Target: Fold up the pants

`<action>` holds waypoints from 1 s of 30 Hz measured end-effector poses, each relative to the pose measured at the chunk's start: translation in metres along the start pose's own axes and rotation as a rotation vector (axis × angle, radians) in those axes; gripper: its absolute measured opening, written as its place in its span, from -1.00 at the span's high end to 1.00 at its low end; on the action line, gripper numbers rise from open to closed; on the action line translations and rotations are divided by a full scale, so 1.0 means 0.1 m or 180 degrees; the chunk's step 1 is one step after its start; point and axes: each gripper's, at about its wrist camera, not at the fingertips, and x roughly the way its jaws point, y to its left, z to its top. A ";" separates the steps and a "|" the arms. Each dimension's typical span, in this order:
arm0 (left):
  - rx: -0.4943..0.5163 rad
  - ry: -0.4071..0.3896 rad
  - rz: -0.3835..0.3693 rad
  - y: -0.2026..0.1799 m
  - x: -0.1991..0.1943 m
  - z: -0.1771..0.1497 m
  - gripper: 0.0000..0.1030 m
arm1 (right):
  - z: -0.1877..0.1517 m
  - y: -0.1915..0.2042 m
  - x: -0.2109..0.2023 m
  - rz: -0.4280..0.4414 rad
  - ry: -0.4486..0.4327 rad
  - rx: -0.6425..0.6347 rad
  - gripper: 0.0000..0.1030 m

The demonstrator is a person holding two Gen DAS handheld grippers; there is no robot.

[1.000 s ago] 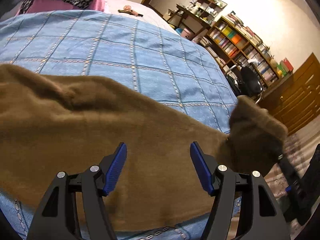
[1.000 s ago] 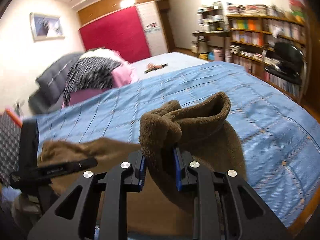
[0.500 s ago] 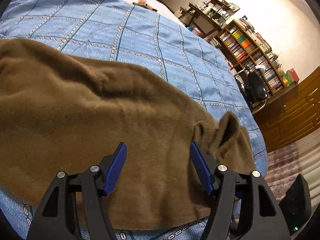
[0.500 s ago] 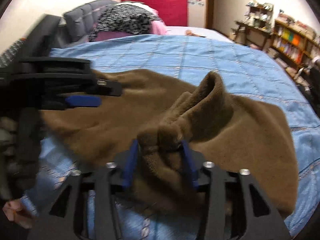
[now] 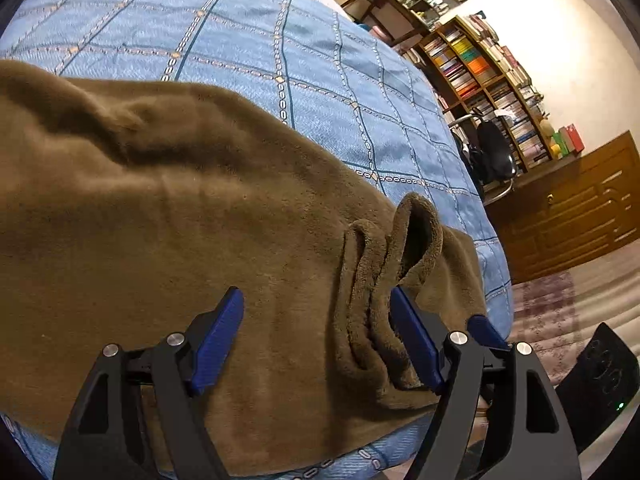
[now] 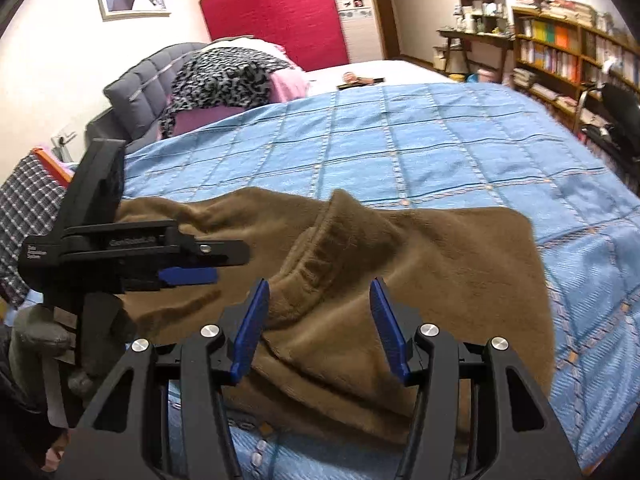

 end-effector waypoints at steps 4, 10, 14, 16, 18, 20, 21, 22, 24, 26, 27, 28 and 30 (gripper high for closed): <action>-0.0034 -0.0002 0.0063 0.01 -0.02 0.01 -0.46 | -0.06 0.15 0.28 0.0173 0.0183 -0.0146 -0.01; 0.0011 0.0021 0.0135 0.01 -0.02 0.01 -0.46 | -0.10 0.15 0.36 0.0025 0.0184 -0.0195 0.68; 0.0018 0.0099 0.0056 -0.02 0.04 0.01 -0.46 | -0.12 0.31 0.11 0.0175 0.0020 -0.0469 0.68; -0.0031 0.0141 -0.0093 -0.04 0.08 0.02 -0.46 | -0.21 0.37 0.15 0.0237 0.0102 -0.0575 0.68; -0.0105 0.0173 -0.0255 -0.06 0.12 0.02 -0.46 | -0.29 0.36 0.26 0.0247 0.0210 -0.0556 0.68; -0.0067 0.0216 -0.0317 -0.10 0.17 0.04 -0.46 | -0.34 0.28 0.32 0.0340 0.0248 -0.0442 0.65; -0.0013 0.0240 -0.0308 -0.13 0.19 0.04 -0.46 | -0.34 0.25 0.32 0.0383 0.0238 -0.0395 0.57; 0.0045 0.0280 -0.0292 -0.17 0.23 0.05 -0.52 | -0.34 0.21 0.31 0.0436 0.0248 -0.0364 0.49; 0.0130 0.0374 -0.0310 -0.24 0.30 0.06 -0.58 | -0.33 0.17 0.27 0.0481 0.0236 -0.0336 0.45; 0.0206 0.0434 -0.0305 -0.31 0.35 0.05 -0.58 | -0.34 0.13 0.20 0.0522 0.0231 -0.0318 0.45; 0.0248 0.0464 -0.0314 -0.35 0.38 0.05 -0.58 | -0.35 0.11 0.16 0.0523 0.0224 -0.0314 0.45; 0.0283 0.0496 -0.0323 -0.39 0.40 0.04 -0.58 | -0.36 0.08 0.11 0.0521 0.0220 -0.0308 0.45; 0.0338 0.0558 -0.0299 -0.44 0.46 0.01 -0.58 | -0.39 0.02 0.01 0.0514 0.0208 -0.0266 0.45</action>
